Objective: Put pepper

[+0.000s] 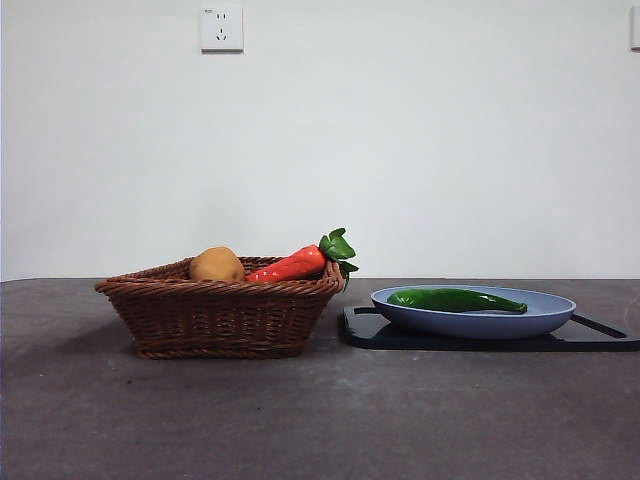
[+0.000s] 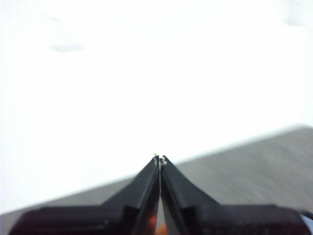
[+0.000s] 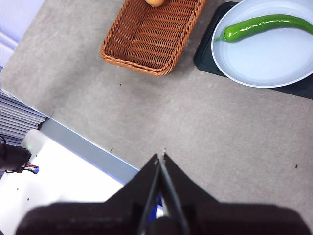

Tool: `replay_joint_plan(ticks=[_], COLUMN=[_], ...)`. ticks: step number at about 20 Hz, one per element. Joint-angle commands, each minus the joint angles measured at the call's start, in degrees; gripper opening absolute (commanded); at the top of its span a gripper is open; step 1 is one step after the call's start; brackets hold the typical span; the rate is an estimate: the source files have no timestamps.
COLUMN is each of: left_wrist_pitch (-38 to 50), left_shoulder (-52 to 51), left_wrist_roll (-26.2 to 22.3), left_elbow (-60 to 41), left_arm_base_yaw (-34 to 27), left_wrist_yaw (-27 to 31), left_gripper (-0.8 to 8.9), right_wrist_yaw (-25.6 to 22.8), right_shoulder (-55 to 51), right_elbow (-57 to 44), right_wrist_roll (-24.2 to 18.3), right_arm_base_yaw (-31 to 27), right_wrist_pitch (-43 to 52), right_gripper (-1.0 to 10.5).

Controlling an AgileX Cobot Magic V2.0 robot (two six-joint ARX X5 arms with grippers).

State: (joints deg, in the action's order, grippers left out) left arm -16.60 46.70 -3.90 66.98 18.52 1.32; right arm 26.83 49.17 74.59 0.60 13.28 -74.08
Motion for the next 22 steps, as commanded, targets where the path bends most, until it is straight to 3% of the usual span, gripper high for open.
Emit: replay_joint_plan(ticks=[1, 5, 8, 15, 22], left_wrist_pitch=[7.3, 14.7, 16.2, 16.1, 16.1], left_shoulder=[-6.9, -20.2, -29.3, -41.7, -44.4], left_wrist_roll=[-0.7, -0.5, 1.0, 7.1, 8.9], left_elbow=[-9.0, -26.2, -37.9, -56.6, -64.8], left_arm_base_yaw=[-5.6, -15.0, -18.6, -20.5, -20.5], left_wrist_yaw=[0.2, 0.1, 0.2, 0.0, 0.0], left_gripper=[0.08, 0.08, 0.08, 0.08, 0.08], right_wrist_yaw=[-0.2, -0.2, -0.2, -0.2, -0.2], right_shoulder=[0.3, 0.3, 0.3, 0.3, 0.3], right_elbow=[1.1, 1.1, 1.1, 1.1, 1.1], right_wrist_roll=[-0.1, -0.1, -0.1, -0.1, -0.1], right_arm_base_yaw=[0.3, 0.3, 0.3, 0.3, 0.3], right_wrist_pitch=[0.3, 0.3, 0.3, 0.3, 0.3], right_gripper=[0.1, 0.1, 0.1, 0.1, 0.1])
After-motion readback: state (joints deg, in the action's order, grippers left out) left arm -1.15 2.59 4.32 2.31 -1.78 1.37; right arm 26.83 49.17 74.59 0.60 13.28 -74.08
